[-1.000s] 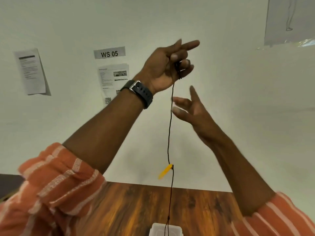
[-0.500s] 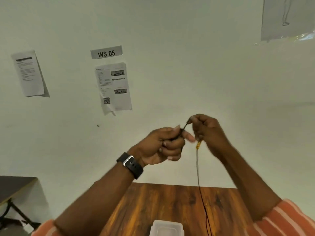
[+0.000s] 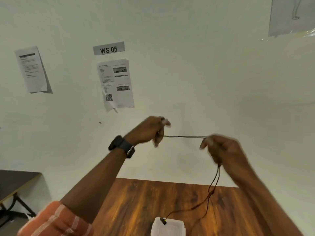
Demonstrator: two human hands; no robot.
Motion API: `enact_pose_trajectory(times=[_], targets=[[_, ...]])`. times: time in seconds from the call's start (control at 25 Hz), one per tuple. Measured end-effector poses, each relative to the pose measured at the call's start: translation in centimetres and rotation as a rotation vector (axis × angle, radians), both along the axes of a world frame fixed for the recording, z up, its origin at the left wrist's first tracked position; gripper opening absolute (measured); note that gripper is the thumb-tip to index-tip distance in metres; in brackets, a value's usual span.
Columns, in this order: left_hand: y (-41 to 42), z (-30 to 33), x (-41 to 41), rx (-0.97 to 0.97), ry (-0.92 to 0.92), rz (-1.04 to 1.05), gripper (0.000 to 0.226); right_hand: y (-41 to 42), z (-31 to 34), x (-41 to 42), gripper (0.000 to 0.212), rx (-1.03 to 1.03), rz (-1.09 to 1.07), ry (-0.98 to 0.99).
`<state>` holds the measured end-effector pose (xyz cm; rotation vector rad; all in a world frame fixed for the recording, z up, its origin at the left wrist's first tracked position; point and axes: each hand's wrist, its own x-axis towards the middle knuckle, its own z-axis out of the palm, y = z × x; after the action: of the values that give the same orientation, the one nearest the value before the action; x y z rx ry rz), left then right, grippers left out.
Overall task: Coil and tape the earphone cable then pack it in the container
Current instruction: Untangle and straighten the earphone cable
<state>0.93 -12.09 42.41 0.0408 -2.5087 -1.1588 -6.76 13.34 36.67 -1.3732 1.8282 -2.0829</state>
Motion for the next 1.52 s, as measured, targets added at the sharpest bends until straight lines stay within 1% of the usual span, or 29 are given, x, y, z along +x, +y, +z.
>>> enact_pose_trajectory(times=[0.08,0.12,0.16,0.2,0.24,0.28,0.36,0.4,0.44,0.48,0.52,0.56,0.64,0.68,0.72,0.76,0.84,0.88,0.96,1.04,1.12,1.16,1.2,1.28,1.32,1.36,1.44,1.48,1.52], targets=[[1.7,-2.7,1.5,0.309,-0.229,-0.302,0.05,0.0,2.6,-2.1,0.031,-0.082,-0.109,0.008],[3.1,-3.6,2.2,0.468,-0.284,-0.49,0.052,-0.7,3.4,-3.1,0.033,-0.12,-0.114,-0.012],[4.4,-4.1,2.6,0.619,-0.285,-0.67,0.052,-1.7,3.7,-3.8,0.033,-0.158,-0.097,-0.051],[5.8,-3.8,2.7,0.751,-0.227,-0.815,0.052,-2.9,3.5,-4.2,0.033,-0.173,-0.083,-0.092],[6.8,-3.0,2.7,0.848,-0.123,-0.884,0.051,-4.1,2.8,-4.3,0.034,-0.151,-0.076,-0.12],[7.4,-1.9,2.4,0.922,0.024,-0.865,0.05,-5.2,1.7,-3.9,0.034,-0.098,-0.058,-0.138],[7.1,0.7,1.1,0.966,0.317,-0.656,0.049,-6.2,-1.6,-2.3,0.03,0.038,0.058,-0.127],[6.6,1.9,0.4,0.933,0.433,-0.511,0.048,-6.1,-3.2,-1.3,0.025,0.112,0.153,-0.101],[5.4,2.8,-0.5,0.847,0.52,-0.348,0.045,-5.9,-4.4,-0.2,0.02,0.18,0.25,-0.077],[4.3,3.1,-1.5,0.707,0.545,-0.174,0.042,-5.4,-5.0,0.6,0.018,0.227,0.308,-0.067],[3.5,2.9,-2.4,0.545,0.515,-0.041,0.041,-4.9,-5.1,0.8,0.019,0.244,0.322,-0.073],[2.7,2.2,-3.1,0.402,0.449,0.039,0.04,-4.5,-4.6,0.6,0.02,0.235,0.305,-0.078],[1.7,-0.7,-3.6,0.234,0.236,0.02,0.04,-3.5,-2.8,-0.5,0.022,0.187,0.211,-0.051],[1.9,-2.3,-3.3,0.152,0.121,-0.032,0.041,-3.0,-1.6,-1.3,0.023,0.156,0.159,-0.028],[2.3,-3.9,-2.6,0.13,0.02,-0.112,0.045,-2.8,-0.6,-2.2,0.024,0.125,0.118,-0.012],[2.9,-5.2,-1.9,0.21,-0.048,-0.226,0.05,-2.7,0.2,-3.1,0.025,0.102,0.092,-0.008],[5.2,-6.8,0.0,0.548,-0.119,-0.488,0.058,-3.4,0.8,-4.6,0.025,0.089,0.073,-0.01],[6.2,-7.0,0.4,0.69,-0.1,-0.59,0.061,-4.0,0.6,-4.9,0.025,0.083,0.082,-0.029],[7.6,-5.8,0.7,0.864,0.042,-0.661,0.06,-5.3,-1.0,-4.7,0.024,0.069,0.127,-0.098],[7.9,-3.5,-0.1,0.913,0.266,-0.548,0.057,-6.1,-3.6,-3.0,0.019,0.115,0.184,-0.141],[6.9,-0.9,-1.0,0.871,0.461,-0.348,0.053,-5.9,-6.4,-0.6,0.014,0.221,0.265,-0.156],[6.0,0.1,-1.5,0.779,0.517,-0.236,0.049,-5.5,-7.4,0.5,0.015,0.273,0.319,-0.163],[4.8,0.4,-2.1,0.626,0.525,-0.114,0.043,-4.9,-7.9,1.2,0.018,0.313,0.367,-0.158],[2.7,-0.6,-2.9,0.216,0.41,0.065,0.03,-3.5,-7.3,1.6,0.015,0.367,0.38,-0.101],[1.8,-1.9,-3.0,0.077,0.302,0.089,0.025,-2.8,-6.2,1.4,0.015,0.384,0.334,-0.059],[1.3,-3.3,-2.8,0.051,0.175,0.065,0.025,-1.8,-5.0,1.0,0.019,0.39,0.26,-0.02],[1.1,-6.6,-1.5,0.078,-0.058,-0.068,0.037,-0.2,-2.0,-0.2,0.026,0.35,0.1,0.034],[1.9,-8.1,-0.5,0.154,-0.133,-0.174,0.045,0.3,-0.7,-0.9,0.028,0.318,0.051,0.047],[3.1,-9.3,0.4,0.297,-0.179,-0.3,0.052,0.4,0.3,-1.9,0.028,0.288,0.028,0.054]])
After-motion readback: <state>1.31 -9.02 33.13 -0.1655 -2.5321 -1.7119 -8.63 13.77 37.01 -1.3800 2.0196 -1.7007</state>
